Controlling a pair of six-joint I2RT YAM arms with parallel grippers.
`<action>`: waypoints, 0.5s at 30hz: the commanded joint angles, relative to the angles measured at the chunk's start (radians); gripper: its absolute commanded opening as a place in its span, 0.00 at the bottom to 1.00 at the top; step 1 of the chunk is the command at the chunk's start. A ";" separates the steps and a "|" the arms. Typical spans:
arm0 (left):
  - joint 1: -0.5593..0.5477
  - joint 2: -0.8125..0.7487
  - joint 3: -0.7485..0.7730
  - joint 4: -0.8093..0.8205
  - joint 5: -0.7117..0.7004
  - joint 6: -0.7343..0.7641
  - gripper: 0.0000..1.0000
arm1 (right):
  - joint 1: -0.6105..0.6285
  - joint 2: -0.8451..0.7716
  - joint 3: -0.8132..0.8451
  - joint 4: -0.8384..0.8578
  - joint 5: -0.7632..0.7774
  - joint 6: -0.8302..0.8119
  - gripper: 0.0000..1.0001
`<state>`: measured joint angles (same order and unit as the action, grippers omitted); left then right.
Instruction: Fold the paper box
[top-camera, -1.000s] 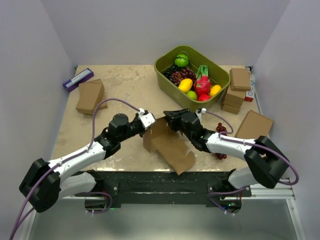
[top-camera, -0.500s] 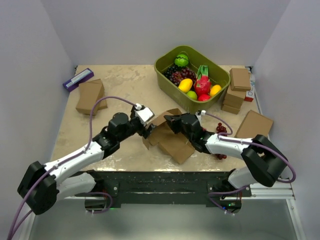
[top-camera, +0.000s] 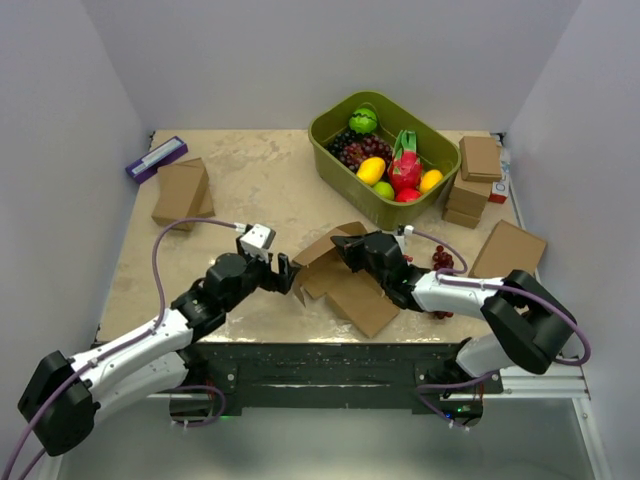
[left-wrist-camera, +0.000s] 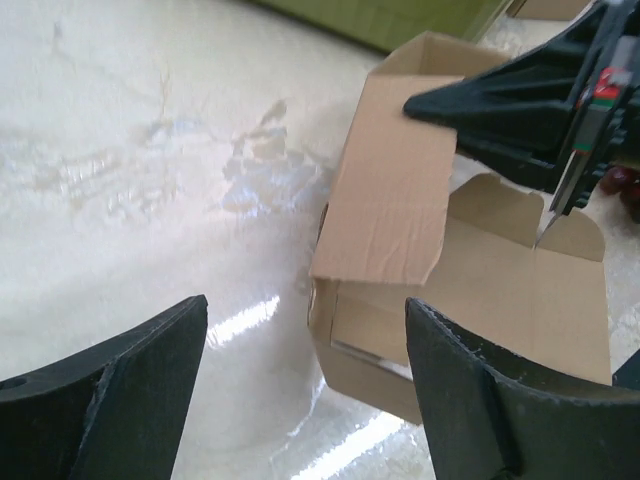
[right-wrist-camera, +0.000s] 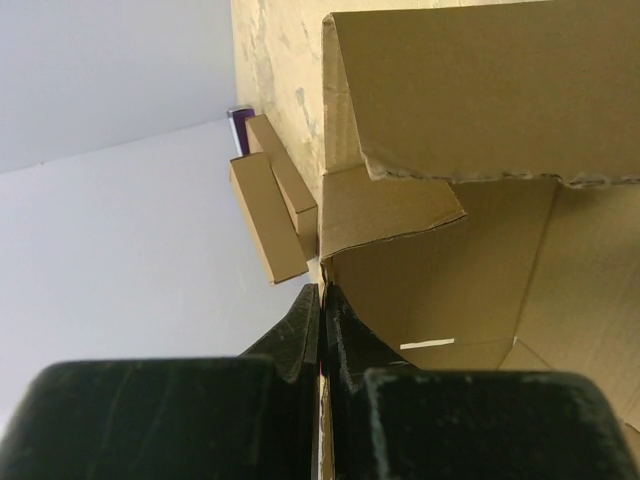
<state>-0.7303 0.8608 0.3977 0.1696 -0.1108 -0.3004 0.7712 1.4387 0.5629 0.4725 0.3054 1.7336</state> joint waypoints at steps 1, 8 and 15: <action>-0.034 -0.013 -0.031 0.036 -0.072 -0.118 0.85 | -0.001 -0.018 -0.003 0.011 0.046 -0.023 0.00; -0.058 0.017 -0.080 0.042 -0.044 -0.154 0.82 | 0.000 -0.027 -0.029 0.015 0.066 -0.022 0.00; -0.060 -0.042 -0.076 -0.120 -0.185 -0.157 0.81 | -0.001 -0.069 -0.037 -0.037 0.101 -0.026 0.00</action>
<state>-0.7860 0.8581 0.3233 0.1261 -0.1814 -0.4446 0.7715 1.4132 0.5346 0.4698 0.3290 1.7248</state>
